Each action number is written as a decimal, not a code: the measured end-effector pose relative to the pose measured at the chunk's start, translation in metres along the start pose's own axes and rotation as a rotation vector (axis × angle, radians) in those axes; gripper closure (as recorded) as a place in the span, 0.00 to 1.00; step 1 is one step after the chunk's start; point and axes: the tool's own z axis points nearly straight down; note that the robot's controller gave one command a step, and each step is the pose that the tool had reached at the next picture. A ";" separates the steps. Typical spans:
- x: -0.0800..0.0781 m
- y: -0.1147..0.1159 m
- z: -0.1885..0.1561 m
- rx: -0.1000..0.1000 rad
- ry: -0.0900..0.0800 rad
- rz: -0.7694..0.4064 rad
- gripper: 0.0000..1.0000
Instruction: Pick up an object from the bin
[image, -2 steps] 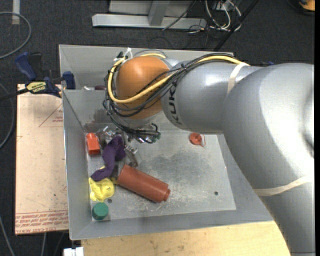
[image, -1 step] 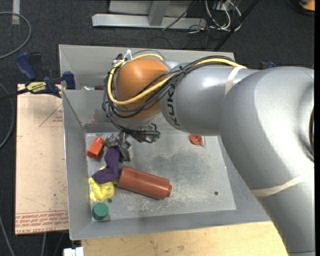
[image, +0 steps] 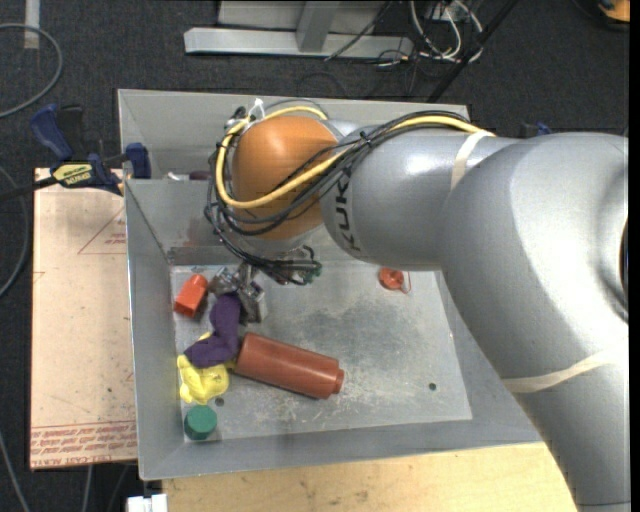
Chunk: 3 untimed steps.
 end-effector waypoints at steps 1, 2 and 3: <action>0.002 0.001 -0.005 -0.003 0.005 -0.004 1.00; 0.002 0.002 -0.024 -0.006 0.009 -0.003 1.00; 0.000 0.000 -0.043 -0.001 0.002 -0.002 1.00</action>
Offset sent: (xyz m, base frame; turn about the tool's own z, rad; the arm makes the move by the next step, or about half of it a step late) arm 0.0001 0.0001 0.0344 0.0000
